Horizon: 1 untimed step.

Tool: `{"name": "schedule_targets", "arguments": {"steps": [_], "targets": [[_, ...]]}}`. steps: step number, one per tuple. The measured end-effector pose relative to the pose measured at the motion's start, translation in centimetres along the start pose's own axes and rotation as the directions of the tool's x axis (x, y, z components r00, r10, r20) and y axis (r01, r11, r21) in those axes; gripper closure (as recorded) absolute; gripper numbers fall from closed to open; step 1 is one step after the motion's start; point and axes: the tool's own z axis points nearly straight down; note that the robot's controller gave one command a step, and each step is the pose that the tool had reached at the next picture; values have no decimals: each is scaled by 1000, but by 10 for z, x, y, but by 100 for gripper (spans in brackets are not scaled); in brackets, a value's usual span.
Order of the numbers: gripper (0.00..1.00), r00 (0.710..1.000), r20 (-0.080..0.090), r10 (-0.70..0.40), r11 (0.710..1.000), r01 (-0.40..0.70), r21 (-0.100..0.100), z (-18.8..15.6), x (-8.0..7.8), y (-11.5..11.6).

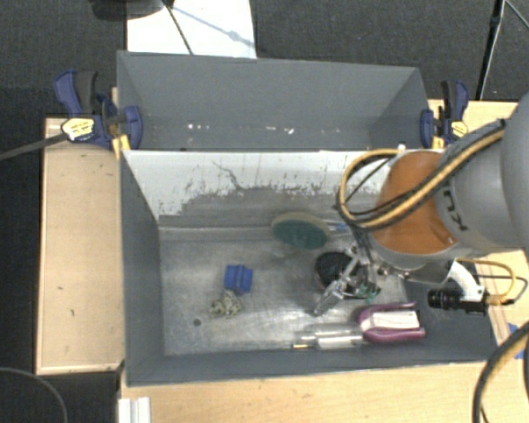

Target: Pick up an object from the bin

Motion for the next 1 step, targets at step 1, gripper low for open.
{"name": "schedule_targets", "arguments": {"steps": [1], "targets": [[100, 1000, -4, -2, 1000, 2, 0, -1, 1, 1]]}}
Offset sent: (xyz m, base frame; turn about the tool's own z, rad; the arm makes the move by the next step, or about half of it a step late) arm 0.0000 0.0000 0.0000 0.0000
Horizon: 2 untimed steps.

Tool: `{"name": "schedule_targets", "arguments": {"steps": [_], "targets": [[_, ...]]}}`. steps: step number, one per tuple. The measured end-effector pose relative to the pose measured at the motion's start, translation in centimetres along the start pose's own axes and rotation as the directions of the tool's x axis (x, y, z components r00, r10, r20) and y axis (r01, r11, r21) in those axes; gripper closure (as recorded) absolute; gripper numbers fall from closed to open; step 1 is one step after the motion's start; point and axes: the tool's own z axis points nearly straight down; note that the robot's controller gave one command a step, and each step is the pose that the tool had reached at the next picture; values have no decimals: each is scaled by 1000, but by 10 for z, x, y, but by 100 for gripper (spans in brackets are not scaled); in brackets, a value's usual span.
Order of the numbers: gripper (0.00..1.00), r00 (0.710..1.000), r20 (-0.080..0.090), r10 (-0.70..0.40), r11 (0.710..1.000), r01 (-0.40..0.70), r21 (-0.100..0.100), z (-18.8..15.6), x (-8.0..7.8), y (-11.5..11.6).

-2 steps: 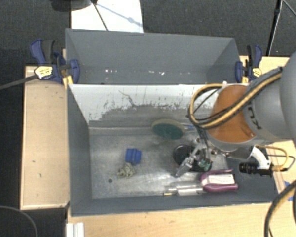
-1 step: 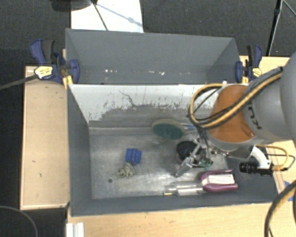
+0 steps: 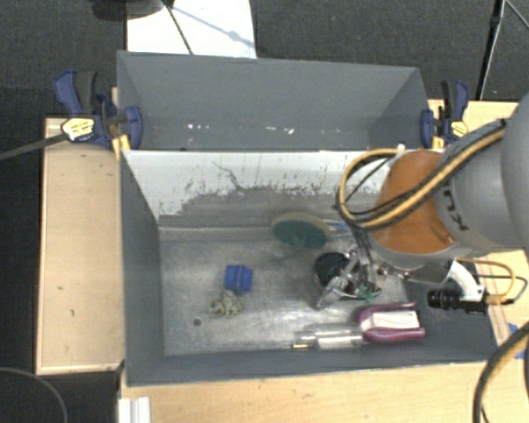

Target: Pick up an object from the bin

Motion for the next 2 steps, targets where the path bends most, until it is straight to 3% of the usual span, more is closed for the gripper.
{"name": "schedule_targets", "arguments": {"steps": [1, 2], "targets": [[100, 1000, 6, -7, 1000, 7, -2, -41, -1, 0], [100, 1000, 6, -13, 1000, 13, -1, -45, -1, 1]]}}
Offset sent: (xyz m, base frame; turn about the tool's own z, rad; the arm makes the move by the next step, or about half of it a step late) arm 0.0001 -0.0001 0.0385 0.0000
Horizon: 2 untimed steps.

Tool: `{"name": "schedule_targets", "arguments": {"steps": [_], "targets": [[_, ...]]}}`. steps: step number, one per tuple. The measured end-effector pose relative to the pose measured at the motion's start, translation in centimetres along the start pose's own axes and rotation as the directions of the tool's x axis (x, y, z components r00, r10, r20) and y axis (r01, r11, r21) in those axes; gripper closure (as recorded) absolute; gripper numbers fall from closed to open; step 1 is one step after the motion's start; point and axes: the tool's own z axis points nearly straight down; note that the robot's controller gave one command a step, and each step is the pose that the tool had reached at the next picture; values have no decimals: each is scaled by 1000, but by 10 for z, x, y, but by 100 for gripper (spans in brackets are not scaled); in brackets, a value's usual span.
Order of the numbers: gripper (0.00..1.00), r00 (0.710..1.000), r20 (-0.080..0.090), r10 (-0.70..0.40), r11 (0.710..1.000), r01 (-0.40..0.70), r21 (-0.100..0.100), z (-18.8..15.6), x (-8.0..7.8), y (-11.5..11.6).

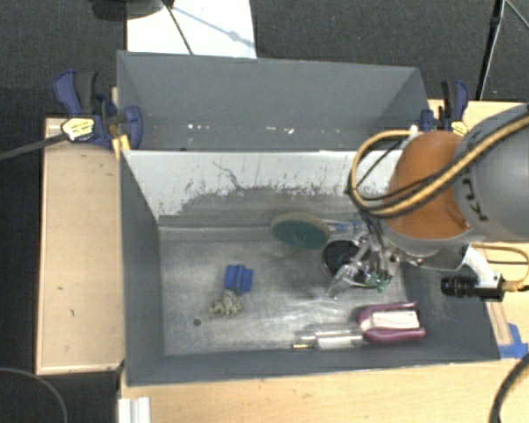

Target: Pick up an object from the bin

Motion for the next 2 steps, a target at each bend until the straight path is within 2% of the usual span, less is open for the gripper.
{"name": "schedule_targets", "arguments": {"steps": [1, 2], "targets": [[100, 1000, 1, -5, 1000, 5, 0, 0, 0, 0], [100, 1000, 1, -11, 1000, 11, -1, -23, -1, 0]]}}
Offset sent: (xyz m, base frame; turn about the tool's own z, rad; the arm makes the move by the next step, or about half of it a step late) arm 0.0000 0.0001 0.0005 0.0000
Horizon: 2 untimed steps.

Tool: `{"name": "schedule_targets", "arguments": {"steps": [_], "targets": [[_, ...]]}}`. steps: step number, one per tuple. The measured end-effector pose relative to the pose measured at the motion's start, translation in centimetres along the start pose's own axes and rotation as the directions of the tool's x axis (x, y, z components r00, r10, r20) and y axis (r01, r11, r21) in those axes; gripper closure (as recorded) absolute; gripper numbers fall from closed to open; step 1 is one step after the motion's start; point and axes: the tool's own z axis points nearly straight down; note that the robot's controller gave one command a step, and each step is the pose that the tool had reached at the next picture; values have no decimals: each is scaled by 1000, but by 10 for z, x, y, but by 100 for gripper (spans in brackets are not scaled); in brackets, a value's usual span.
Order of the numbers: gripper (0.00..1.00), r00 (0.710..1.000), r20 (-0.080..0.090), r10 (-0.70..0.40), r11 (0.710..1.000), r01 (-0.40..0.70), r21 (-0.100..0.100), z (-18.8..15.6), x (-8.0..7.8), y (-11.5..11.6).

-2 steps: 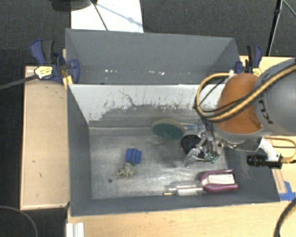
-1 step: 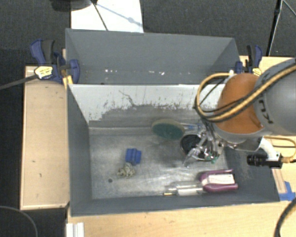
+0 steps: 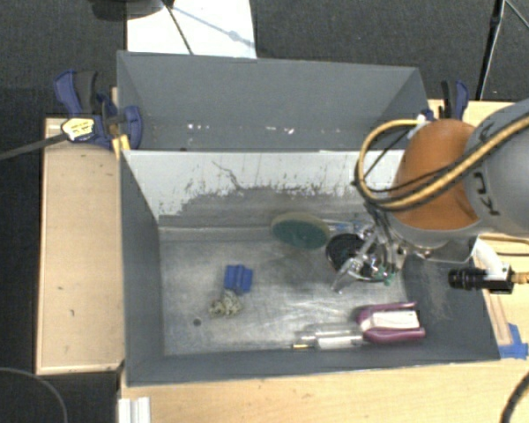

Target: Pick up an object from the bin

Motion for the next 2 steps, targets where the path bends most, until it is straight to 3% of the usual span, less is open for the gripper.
{"name": "schedule_targets", "arguments": {"steps": [1, 2], "targets": [[100, 1000, -1, -9, 1000, 9, 0, -30, -1, 0], [100, 1000, 0, -14, 1000, 14, 1, -32, -2, 0]]}}
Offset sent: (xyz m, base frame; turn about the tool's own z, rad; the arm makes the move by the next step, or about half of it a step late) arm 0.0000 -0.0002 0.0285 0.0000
